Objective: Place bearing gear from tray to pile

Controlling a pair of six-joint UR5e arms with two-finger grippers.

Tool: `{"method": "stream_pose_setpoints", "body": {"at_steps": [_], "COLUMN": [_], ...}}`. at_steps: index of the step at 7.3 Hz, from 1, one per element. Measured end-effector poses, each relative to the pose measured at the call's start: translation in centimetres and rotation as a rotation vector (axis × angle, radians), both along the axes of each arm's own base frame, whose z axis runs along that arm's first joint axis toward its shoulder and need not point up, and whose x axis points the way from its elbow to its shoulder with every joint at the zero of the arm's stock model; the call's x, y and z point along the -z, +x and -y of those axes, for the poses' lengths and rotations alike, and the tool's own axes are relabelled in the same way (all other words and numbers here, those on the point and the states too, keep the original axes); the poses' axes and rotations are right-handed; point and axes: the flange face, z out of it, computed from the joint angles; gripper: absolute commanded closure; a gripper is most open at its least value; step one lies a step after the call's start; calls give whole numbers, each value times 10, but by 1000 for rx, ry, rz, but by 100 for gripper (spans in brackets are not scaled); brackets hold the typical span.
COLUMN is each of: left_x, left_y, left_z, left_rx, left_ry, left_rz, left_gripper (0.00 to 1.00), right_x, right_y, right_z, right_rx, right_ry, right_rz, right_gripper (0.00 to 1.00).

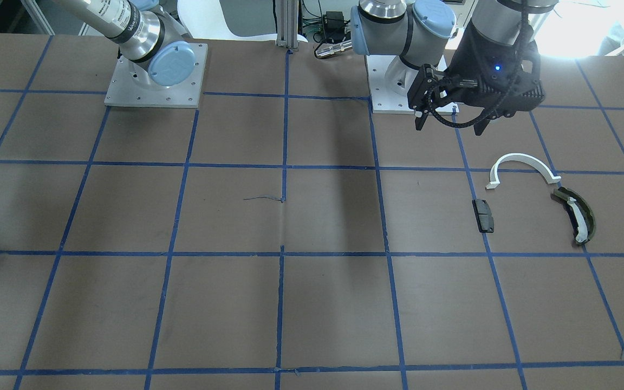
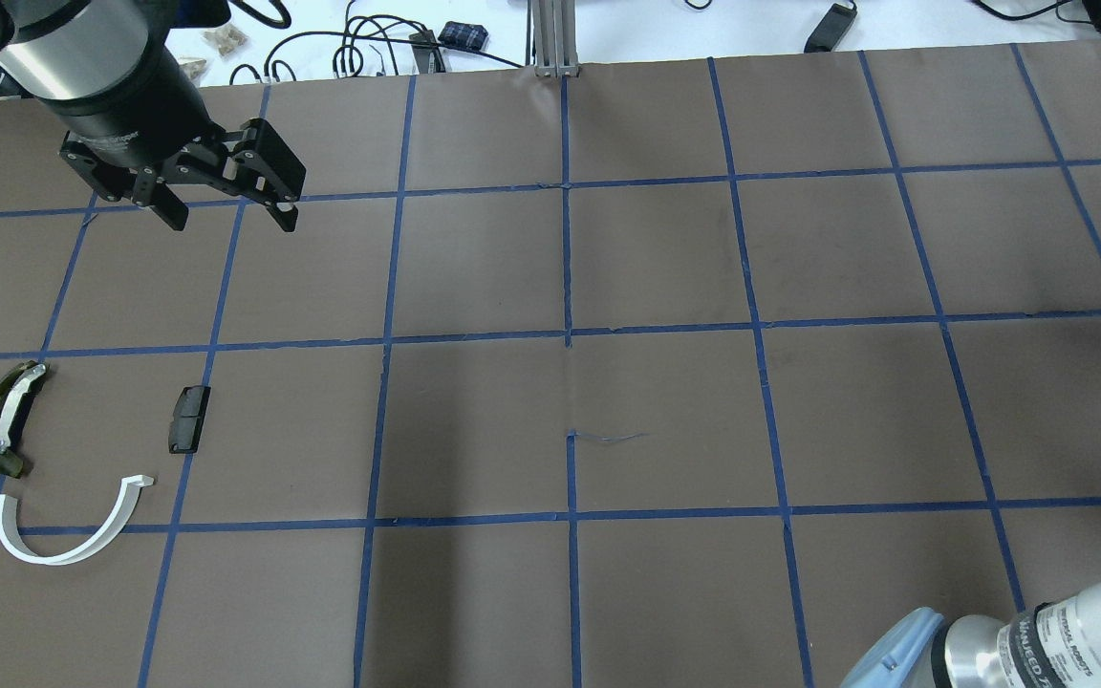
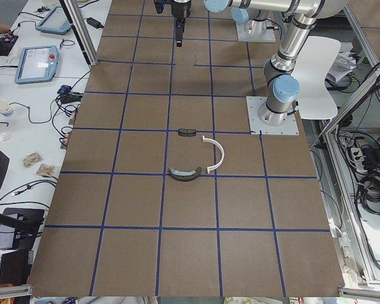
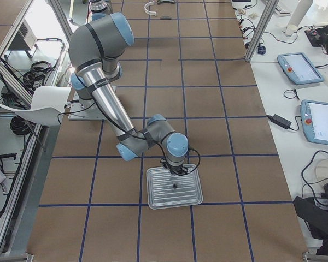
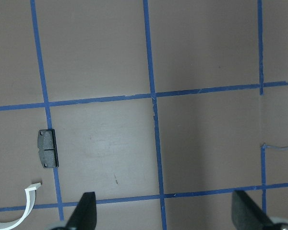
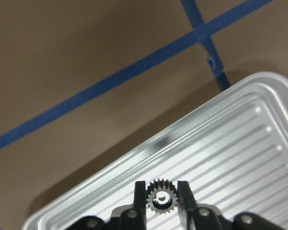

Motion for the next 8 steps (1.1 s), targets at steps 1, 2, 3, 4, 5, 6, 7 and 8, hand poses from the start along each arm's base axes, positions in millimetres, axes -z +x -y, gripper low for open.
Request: {"method": "stream_pose_setpoints", "body": {"at_steps": [1, 2, 3, 4, 5, 6, 7, 8], "left_x": [0, 0, 0, 0, 0, 0, 0, 0], "left_y": [0, 0, 0, 0, 0, 0, 1, 1], "left_z": [0, 0, 0, 0, 0, 0, 0, 0], "left_rx": [0, 0, 0, -1, -1, -1, 0, 0], "left_ry": [0, 1, 1, 1, 0, 0, 0, 0], "left_rz": [0, 0, 0, 0, 0, 0, 0, 0], "left_gripper": [0, 0, 0, 0, 0, 0, 0, 0], "right_x": [-31, -56, -78, -98, -110, -114, -115, -113], "right_y": [23, 55, 99, 152, 203, 255, 307, 359], "right_z": [7, 20, 39, 62, 80, 96, 109, 118], "right_rx": [74, 120, 152, 176, 203, 246, 293, 343], "right_ry": [-22, -32, -39, -51, -58, -55, -50, -44], "right_rz": [18, 30, 31, 24, 25, 35, 46, 56], "right_gripper": [100, 100, 100, 100, 100, 100, 100, 100]}}
